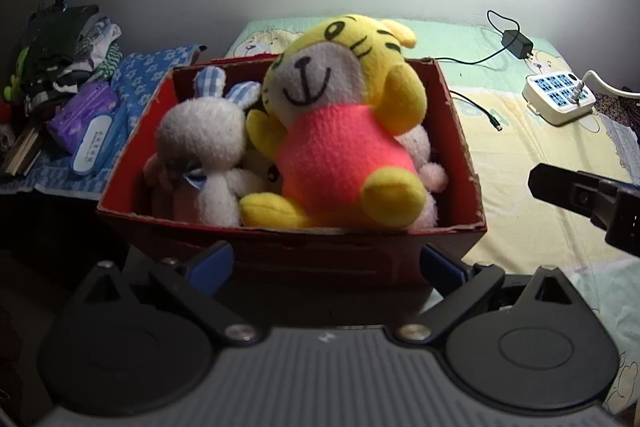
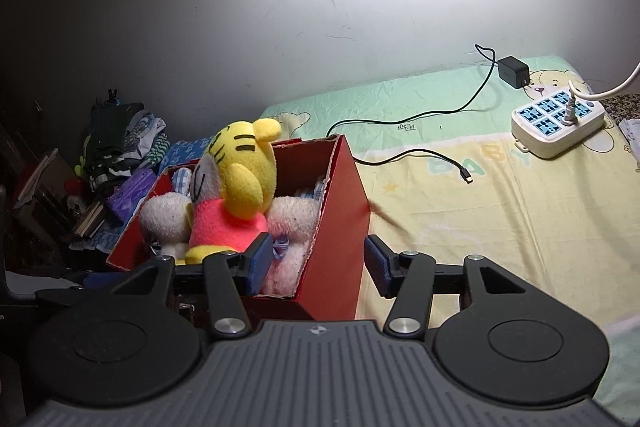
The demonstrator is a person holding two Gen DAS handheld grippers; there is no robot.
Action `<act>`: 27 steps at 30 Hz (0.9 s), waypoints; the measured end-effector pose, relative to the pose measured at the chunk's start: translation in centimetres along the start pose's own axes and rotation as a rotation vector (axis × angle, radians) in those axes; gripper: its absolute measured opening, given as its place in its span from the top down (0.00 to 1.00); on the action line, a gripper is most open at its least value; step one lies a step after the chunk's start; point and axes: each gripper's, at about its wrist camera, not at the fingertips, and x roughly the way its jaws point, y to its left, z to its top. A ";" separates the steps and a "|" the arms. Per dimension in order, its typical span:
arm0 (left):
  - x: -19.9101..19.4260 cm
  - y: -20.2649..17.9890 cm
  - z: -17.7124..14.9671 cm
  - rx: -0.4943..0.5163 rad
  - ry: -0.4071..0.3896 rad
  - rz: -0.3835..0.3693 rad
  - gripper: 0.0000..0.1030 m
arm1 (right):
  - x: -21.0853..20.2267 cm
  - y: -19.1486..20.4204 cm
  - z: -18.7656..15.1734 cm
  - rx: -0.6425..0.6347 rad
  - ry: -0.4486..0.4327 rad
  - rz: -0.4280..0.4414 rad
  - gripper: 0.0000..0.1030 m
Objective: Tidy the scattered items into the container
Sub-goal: 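Open the right gripper to release the tiger plush in the box, then raise the right gripper away from the red box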
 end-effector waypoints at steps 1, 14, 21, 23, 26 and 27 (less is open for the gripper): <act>0.0 -0.3 -0.2 0.003 0.004 0.000 0.03 | -0.1 -0.1 -0.1 -0.003 0.005 -0.003 0.48; 0.6 -4.4 -1.6 0.047 0.069 -0.033 0.03 | -1.2 -2.5 -1.3 0.007 0.040 -0.067 0.47; 1.1 -7.9 -1.7 0.121 0.083 -0.087 0.03 | -1.8 -4.7 -2.0 0.046 0.062 -0.161 0.43; 1.4 -8.7 -1.7 0.138 0.086 -0.099 0.03 | -2.1 -5.6 -2.2 0.057 0.065 -0.203 0.42; 1.7 -10.1 -1.6 0.165 0.091 -0.117 0.03 | -2.3 -6.6 -2.4 0.063 0.078 -0.258 0.42; 1.8 -10.7 -1.6 0.175 0.094 -0.123 0.03 | -2.4 -6.9 -2.5 0.063 0.082 -0.274 0.42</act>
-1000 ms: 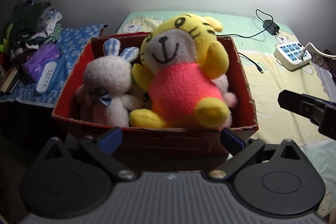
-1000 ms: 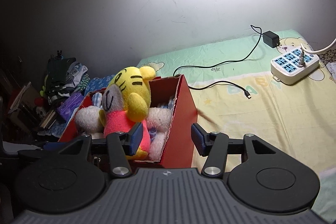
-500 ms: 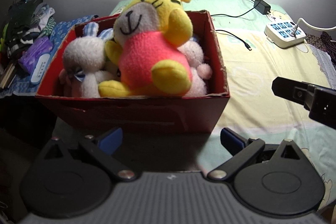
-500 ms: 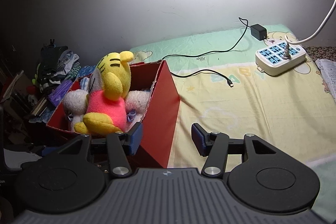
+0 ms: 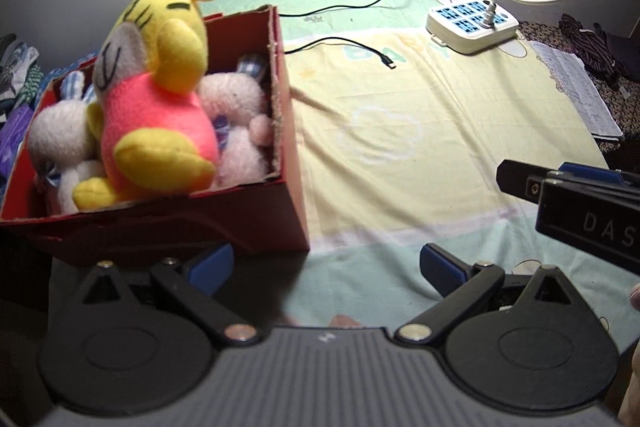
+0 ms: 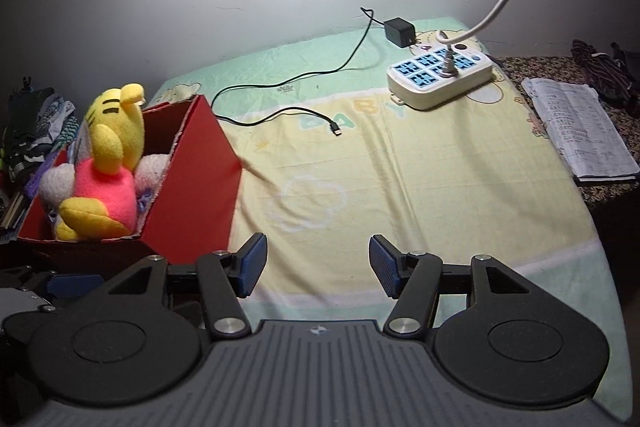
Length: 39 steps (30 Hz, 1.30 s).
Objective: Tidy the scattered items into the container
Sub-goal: 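Raise the right gripper away from the red box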
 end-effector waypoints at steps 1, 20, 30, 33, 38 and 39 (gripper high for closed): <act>0.2 -0.4 0.1 0.009 0.004 -0.007 0.03 | 0.1 -0.3 -0.1 0.001 0.006 -0.017 0.42; 2.7 -1.1 0.1 -0.013 0.070 -0.013 0.03 | 2.0 -2.1 -0.4 -0.018 0.073 -0.210 0.35; 2.5 1.8 -1.3 -0.091 0.089 0.026 0.03 | 3.0 0.4 -0.8 -0.091 0.108 -0.169 0.34; 2.3 3.0 -1.9 -0.120 0.090 0.042 0.03 | 3.2 1.5 -1.0 -0.118 0.117 -0.153 0.33; 2.1 4.6 -3.0 -0.154 0.102 0.066 0.03 | 3.4 3.6 -1.5 -0.170 0.130 -0.132 0.32; 2.0 4.9 -3.2 -0.160 0.102 0.068 0.03 | 3.5 3.9 -1.5 -0.179 0.132 -0.129 0.32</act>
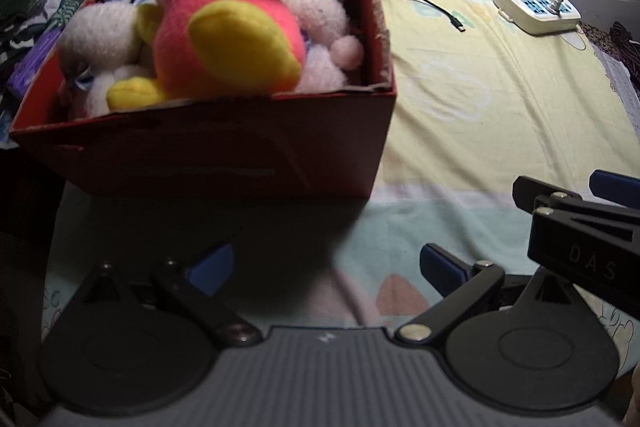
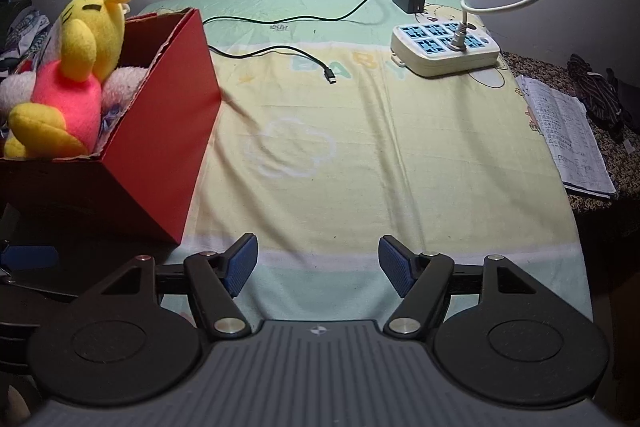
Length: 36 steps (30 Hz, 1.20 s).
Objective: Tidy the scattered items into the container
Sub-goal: 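Raise the right gripper away from the red box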
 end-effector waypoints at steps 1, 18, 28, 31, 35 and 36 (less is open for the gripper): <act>0.0 0.4 -0.2 -0.007 0.000 0.003 0.03 | 0.0 0.4 0.0 -0.010 0.002 0.003 0.32; -0.3 9.4 -1.7 -0.065 0.018 0.009 0.03 | 0.1 7.9 0.0 -0.093 0.038 0.029 0.29; -1.0 13.2 -0.9 -0.044 0.025 -0.003 0.03 | -0.1 11.4 0.7 -0.086 0.041 0.040 0.29; -1.6 13.9 -0.7 -0.026 0.027 0.007 0.03 | 0.0 11.9 0.9 -0.071 0.048 0.057 0.29; -2.1 14.0 0.0 -0.008 0.027 0.019 0.03 | -0.2 12.6 1.3 -0.063 0.063 0.089 0.29; -2.4 14.3 0.2 -0.006 0.026 0.021 0.03 | -0.3 12.7 1.5 -0.059 0.068 0.100 0.29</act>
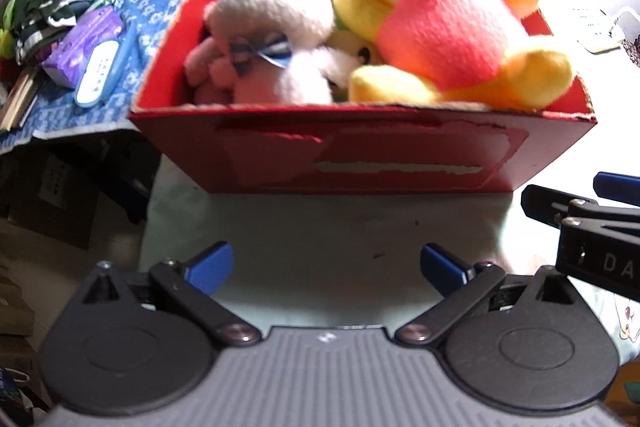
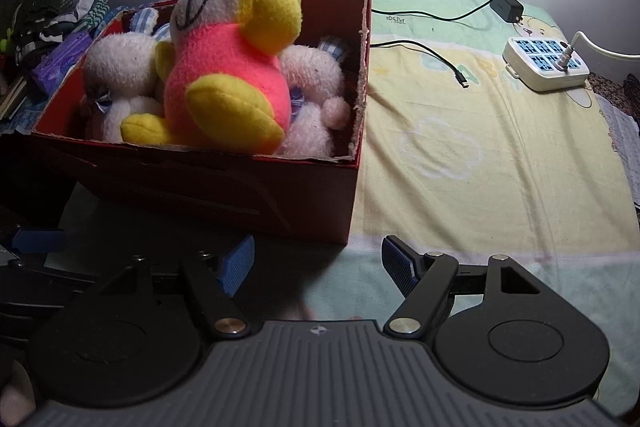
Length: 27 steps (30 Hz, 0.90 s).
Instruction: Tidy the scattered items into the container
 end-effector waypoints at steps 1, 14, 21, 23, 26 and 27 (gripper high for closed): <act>-0.3 0.4 0.2 0.001 -0.005 0.004 0.03 | -0.1 0.1 0.2 0.005 0.004 0.011 0.29; -4.2 2.6 3.1 -0.012 -0.095 0.032 0.02 | -3.1 2.1 2.3 0.003 -0.005 0.124 0.26; -4.8 4.1 4.9 -0.056 -0.115 0.042 0.02 | -5.2 2.7 4.3 -0.003 -0.072 0.156 0.26; -5.3 4.3 5.2 -0.064 -0.124 0.049 0.02 | -5.6 2.9 4.8 -0.011 -0.100 0.146 0.26; -5.6 4.5 5.7 -0.063 -0.132 0.067 0.02 | -5.7 3.1 5.6 -0.005 -0.126 0.133 0.26; -5.6 4.6 5.9 -0.065 -0.130 0.063 0.02 | -5.6 3.3 5.8 -0.004 -0.127 0.133 0.26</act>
